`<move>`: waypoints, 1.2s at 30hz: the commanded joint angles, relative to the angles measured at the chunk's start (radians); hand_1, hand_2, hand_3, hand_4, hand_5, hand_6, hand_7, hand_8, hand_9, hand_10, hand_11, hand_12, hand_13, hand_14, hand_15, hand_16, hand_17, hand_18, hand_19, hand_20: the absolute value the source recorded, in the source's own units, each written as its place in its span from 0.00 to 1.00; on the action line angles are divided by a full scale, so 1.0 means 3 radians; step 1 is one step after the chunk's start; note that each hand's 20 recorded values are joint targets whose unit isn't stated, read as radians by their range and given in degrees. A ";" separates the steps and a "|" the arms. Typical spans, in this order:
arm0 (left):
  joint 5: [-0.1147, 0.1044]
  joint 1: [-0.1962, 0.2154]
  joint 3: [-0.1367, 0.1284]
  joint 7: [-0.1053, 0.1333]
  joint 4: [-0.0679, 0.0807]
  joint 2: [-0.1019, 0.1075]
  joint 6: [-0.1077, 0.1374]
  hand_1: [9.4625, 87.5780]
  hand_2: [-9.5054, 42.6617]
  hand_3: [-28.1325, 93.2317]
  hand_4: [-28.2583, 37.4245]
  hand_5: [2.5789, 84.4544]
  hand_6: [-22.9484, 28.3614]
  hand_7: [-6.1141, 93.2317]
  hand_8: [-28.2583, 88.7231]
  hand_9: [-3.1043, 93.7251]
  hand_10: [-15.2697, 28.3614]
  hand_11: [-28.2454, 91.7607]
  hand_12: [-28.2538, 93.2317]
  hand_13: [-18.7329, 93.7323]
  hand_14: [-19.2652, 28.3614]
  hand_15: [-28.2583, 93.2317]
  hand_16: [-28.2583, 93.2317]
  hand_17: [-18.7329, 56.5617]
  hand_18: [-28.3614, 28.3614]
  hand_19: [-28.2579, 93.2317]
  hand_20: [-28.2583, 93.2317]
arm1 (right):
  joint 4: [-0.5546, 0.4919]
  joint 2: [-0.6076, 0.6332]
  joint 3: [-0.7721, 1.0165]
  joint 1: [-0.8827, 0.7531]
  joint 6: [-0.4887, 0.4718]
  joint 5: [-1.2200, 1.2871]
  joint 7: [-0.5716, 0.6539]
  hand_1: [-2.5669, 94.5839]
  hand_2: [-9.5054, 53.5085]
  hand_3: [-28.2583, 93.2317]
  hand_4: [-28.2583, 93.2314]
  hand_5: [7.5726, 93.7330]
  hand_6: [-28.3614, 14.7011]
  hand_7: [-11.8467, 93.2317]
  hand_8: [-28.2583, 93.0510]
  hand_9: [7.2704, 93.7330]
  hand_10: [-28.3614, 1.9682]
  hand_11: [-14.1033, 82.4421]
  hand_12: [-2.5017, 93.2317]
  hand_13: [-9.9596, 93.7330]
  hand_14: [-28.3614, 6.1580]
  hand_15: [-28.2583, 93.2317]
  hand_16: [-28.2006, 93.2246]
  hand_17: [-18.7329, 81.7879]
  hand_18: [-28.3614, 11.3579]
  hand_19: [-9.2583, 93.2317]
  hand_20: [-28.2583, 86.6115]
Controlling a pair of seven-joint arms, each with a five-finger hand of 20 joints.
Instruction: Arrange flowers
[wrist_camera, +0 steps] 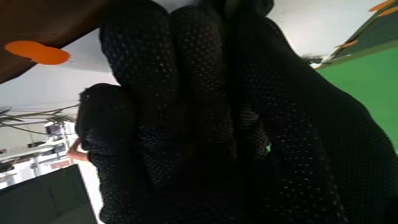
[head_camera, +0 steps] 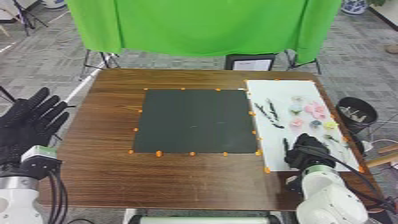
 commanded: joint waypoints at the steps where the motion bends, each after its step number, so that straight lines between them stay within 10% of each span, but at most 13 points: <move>1: -0.0045 0.0065 -0.0018 0.0028 -0.0004 -0.0028 -0.0026 0.23 0.34 0.84 0.02 0.46 0.65 0.17 0.18 0.37 0.74 0.38 0.34 0.34 0.76 0.49 0.19 0.15 0.77 0.53 0.30 | -0.0014 0.0074 0.0039 -0.0060 0.0222 0.0019 -0.0072 0.52 0.00 0.92 0.24 0.79 0.55 0.68 0.18 1.00 0.70 0.32 0.52 0.98 0.71 0.43 0.71 0.76 0.26 0.94 0.52; 16: -0.0114 0.0117 -0.0055 0.0052 -0.0012 -0.0018 -0.0022 0.23 0.33 0.84 0.02 0.46 0.64 0.17 0.18 0.37 0.74 0.38 0.34 0.35 0.76 0.50 0.20 0.15 0.77 0.52 0.30 | -0.0278 0.0135 -0.0046 0.0276 0.0464 0.0362 -0.0197 0.51 0.00 0.94 0.27 0.79 0.53 0.72 0.13 1.00 0.69 0.35 0.55 0.97 0.67 0.46 0.73 0.73 0.21 0.98 0.49; 23: -0.0270 0.0460 -0.0351 0.0096 -0.0070 0.0058 -0.0010 0.23 0.34 0.84 0.01 0.46 0.65 0.17 0.18 0.37 0.74 0.38 0.34 0.35 0.76 0.50 0.20 0.15 0.77 0.52 0.30 | -0.0026 -0.0108 -0.0897 0.1367 0.0738 0.0549 -0.0108 0.50 0.00 0.95 0.27 0.79 0.53 0.73 0.13 1.00 0.69 0.35 0.54 0.97 0.68 0.47 0.73 0.73 0.21 0.99 0.48; 36: -0.0417 0.0725 -0.0593 0.0195 -0.0107 0.0148 0.0143 0.22 0.37 0.85 0.05 0.46 0.65 0.17 0.18 0.37 0.74 0.39 0.34 0.35 0.76 0.50 0.20 0.15 0.77 0.52 0.30 | 0.0654 -0.0881 -0.2326 0.2639 0.0720 0.0228 -0.0090 0.47 0.00 0.96 0.30 0.78 0.56 0.72 0.20 1.00 0.69 0.38 0.52 0.98 0.70 0.48 0.71 0.76 0.19 1.00 0.46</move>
